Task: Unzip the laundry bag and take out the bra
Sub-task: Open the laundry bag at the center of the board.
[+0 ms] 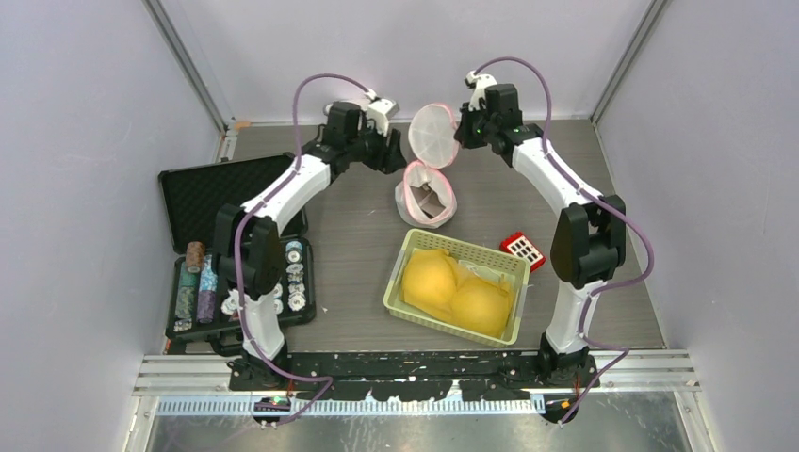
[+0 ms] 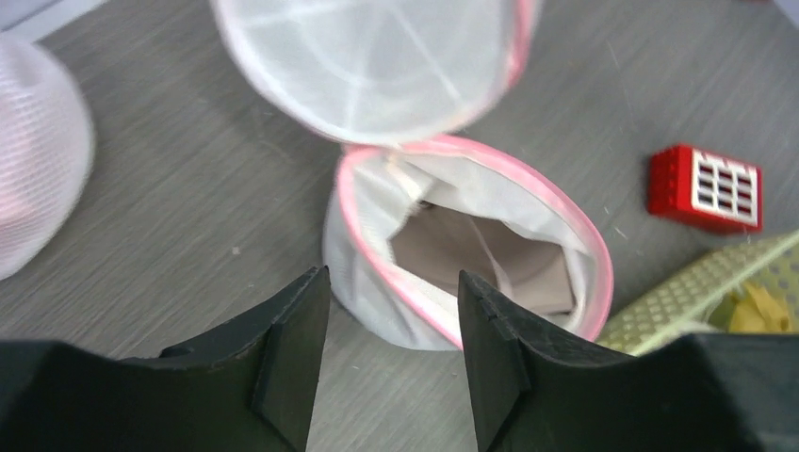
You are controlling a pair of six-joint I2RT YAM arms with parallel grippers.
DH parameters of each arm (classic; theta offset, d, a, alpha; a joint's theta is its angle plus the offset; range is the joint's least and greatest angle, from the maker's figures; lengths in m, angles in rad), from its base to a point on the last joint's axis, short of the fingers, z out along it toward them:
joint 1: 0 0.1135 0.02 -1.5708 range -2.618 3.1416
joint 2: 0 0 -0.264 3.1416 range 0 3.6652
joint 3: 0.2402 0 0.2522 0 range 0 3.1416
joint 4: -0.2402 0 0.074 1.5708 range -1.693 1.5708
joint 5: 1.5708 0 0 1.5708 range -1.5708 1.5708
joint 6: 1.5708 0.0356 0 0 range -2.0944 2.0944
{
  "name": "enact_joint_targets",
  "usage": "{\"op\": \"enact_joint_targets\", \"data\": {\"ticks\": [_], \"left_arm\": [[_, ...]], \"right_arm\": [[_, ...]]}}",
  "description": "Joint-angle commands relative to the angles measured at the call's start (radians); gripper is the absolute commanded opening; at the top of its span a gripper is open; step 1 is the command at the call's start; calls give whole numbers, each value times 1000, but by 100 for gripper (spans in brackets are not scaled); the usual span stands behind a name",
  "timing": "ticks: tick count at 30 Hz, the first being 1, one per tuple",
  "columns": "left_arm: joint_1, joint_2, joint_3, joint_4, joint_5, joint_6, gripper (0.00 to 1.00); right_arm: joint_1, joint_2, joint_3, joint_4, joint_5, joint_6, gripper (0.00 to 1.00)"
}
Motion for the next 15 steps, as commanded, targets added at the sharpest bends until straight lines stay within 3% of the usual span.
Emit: {"op": "enact_joint_targets", "data": {"ticks": [1,8,12,15], "left_arm": [[-65,-4,45,-75,84,213,54],[-176,63,102,-181,67,487,57],[-224,98,120,-229,58,659,55],[-229,113,131,-232,60,706,51]], "right_arm": [[-42,13,75,-4,-67,116,1],[-93,31,111,-16,-102,164,1],[-94,49,130,-23,-143,172,1],[-95,62,144,-27,-146,173,1]]}}
